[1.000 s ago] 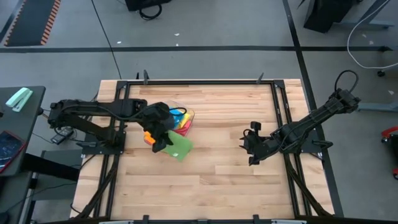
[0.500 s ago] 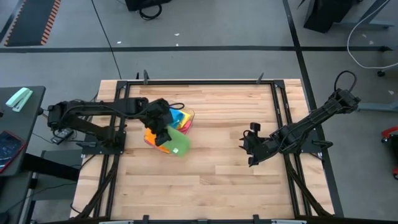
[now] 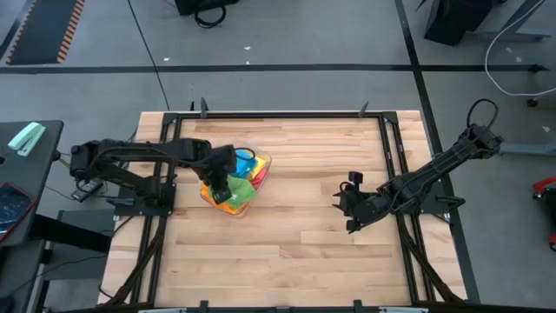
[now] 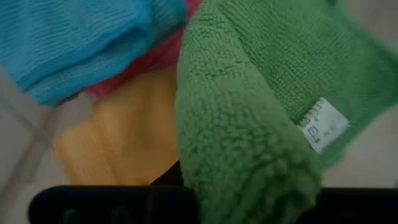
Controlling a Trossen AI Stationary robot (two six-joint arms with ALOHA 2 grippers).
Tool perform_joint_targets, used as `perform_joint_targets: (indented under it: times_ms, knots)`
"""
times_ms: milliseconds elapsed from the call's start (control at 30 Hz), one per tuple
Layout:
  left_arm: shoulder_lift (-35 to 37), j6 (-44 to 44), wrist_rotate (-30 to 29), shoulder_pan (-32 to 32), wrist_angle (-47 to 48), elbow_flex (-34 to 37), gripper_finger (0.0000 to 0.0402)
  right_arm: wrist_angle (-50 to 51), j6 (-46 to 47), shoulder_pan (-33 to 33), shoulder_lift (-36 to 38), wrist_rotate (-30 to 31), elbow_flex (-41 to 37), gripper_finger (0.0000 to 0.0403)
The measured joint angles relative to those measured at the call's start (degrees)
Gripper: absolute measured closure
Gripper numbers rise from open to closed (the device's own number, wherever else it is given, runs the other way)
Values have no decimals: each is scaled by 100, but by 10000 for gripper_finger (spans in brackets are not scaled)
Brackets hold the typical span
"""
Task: Fold microfiber towels
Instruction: Put the folded green microfiber towel into the transparent bin
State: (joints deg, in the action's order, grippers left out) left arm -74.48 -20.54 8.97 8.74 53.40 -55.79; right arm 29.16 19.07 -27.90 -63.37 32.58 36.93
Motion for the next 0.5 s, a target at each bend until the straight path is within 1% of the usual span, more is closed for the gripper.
perform_joint_targets:
  times_ms: [100, 167, 333, 500]
  knots:
    - [-187, 11, -395, -179, 31, -4, 336, -26, -25, 0, 2, 0, 0, 258]
    - [-330, 16, -441, -292, 44, -2, 319, -53, -46, 0, 2, -1, 0, 258]
    - [-604, -3, -543, -437, 57, -4, 248, -82, -57, 0, 2, -2, 0, 258]
    - [-610, 14, -566, -440, 262, -36, 177, -109, -68, 0, 2, -2, 0, 258]
